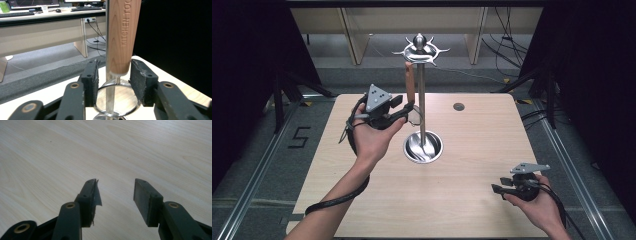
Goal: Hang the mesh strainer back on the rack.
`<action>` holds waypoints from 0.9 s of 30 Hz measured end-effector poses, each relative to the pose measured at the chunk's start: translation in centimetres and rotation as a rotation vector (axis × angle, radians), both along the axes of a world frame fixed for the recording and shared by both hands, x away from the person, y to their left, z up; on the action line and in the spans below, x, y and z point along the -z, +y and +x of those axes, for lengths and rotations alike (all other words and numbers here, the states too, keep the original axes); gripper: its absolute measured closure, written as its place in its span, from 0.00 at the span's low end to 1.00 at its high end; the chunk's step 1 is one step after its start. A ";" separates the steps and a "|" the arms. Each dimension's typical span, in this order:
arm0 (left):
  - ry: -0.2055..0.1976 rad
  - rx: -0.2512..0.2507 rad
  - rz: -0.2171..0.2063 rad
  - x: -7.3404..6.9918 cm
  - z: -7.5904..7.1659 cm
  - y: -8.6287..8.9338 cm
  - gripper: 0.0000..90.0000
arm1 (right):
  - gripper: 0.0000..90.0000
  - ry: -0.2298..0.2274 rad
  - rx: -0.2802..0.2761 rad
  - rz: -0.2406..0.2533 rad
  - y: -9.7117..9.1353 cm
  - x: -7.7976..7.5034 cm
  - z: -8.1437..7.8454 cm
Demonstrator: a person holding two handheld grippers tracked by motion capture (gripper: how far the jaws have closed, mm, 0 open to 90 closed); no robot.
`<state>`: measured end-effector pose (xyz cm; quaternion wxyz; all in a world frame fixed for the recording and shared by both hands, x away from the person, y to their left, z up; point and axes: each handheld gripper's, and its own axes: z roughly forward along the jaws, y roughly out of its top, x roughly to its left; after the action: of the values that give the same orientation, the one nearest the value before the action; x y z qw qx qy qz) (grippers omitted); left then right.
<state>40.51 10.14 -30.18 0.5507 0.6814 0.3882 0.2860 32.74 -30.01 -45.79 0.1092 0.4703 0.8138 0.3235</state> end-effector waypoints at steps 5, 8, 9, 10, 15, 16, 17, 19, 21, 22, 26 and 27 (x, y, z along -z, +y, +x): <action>0.002 0.014 0.006 0.1 -1.0 1.2 0.56 | 0.60 -0.027 -0.014 -0.005 0.0 0.3 0.1; 0.012 0.027 0.009 0.4 -1.6 1.8 0.54 | 0.60 -0.029 -0.011 -0.006 0.0 0.3 0.1; 0.014 0.027 0.008 0.4 -1.8 2.0 0.53 | 0.60 -0.029 -0.010 -0.005 0.1 0.3 0.1; 0.017 0.027 0.006 0.5 -2.1 2.3 0.53 | 0.60 -0.027 -0.010 -0.005 0.1 0.3 0.1; 0.032 0.036 -0.003 1.0 -3.0 3.4 0.51 | 0.60 -0.006 0.000 0.001 0.1 0.1 0.0; 0.033 0.034 -0.001 1.2 -3.3 3.7 0.51 | 0.60 -0.022 -0.011 -0.005 0.0 0.2 0.1; 0.034 0.032 -0.002 1.3 -3.4 3.9 0.51 | 0.60 -0.019 -0.007 0.000 0.0 0.2 0.1; 0.036 0.024 -0.002 1.5 -3.7 4.4 0.51 | 0.60 -0.026 -0.008 -0.005 0.1 0.3 0.1; 0.042 0.016 0.005 1.8 -4.0 5.1 0.50 | 0.60 -0.018 -0.017 -0.012 0.0 0.2 0.1; 0.044 0.013 0.004 1.9 -4.1 5.3 0.50 | 0.60 -0.016 -0.016 -0.012 0.1 0.2 0.1; 0.049 -0.007 0.004 2.5 -4.8 6.6 0.50 | 0.60 -0.026 -0.007 -0.005 0.1 0.3 0.1; 0.050 -0.014 0.002 2.7 -5.0 7.0 0.50 | 0.60 -0.022 -0.013 -0.011 0.0 0.3 0.1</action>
<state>35.56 17.10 -32.85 0.5381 0.6861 0.4065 0.2729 32.83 -29.98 -46.05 0.1187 0.4609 0.8173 0.3248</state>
